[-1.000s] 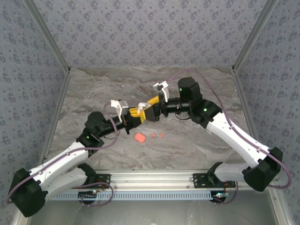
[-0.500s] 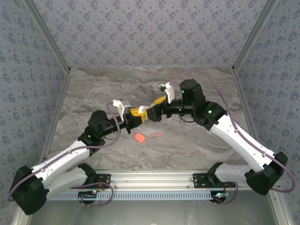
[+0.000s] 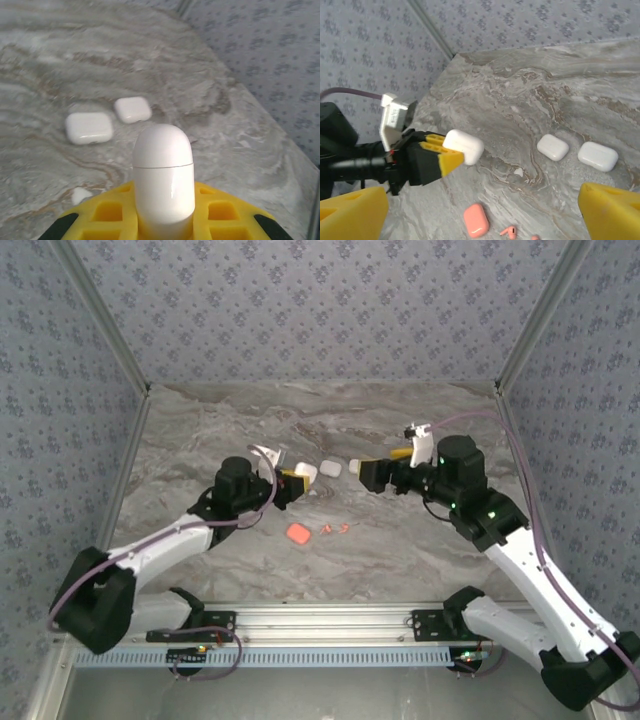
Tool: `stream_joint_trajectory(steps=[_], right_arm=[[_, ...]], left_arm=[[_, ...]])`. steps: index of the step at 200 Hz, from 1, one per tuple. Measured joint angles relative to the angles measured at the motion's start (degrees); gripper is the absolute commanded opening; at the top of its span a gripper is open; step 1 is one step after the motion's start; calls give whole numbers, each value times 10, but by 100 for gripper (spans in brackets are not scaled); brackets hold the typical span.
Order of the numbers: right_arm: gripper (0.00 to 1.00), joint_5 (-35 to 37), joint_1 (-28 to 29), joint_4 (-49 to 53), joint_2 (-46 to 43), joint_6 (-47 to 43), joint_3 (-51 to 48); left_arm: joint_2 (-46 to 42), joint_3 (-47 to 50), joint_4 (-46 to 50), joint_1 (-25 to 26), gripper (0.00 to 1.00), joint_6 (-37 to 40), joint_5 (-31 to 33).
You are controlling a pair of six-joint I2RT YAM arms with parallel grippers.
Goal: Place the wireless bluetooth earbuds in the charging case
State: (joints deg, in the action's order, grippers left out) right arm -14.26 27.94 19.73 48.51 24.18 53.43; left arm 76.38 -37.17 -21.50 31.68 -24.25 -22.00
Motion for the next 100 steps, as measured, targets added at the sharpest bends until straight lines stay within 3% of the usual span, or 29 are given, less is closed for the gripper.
stream_joint_trajectory(steps=[52, 100], right_arm=[[100, 0, -21, -7, -29, 42, -40], [100, 0, -21, -1, -33, 45, -40]], left_arm=[[202, -111, 8, -47, 0, -40, -25], [310, -169, 12, -72, 0, -59, -37]])
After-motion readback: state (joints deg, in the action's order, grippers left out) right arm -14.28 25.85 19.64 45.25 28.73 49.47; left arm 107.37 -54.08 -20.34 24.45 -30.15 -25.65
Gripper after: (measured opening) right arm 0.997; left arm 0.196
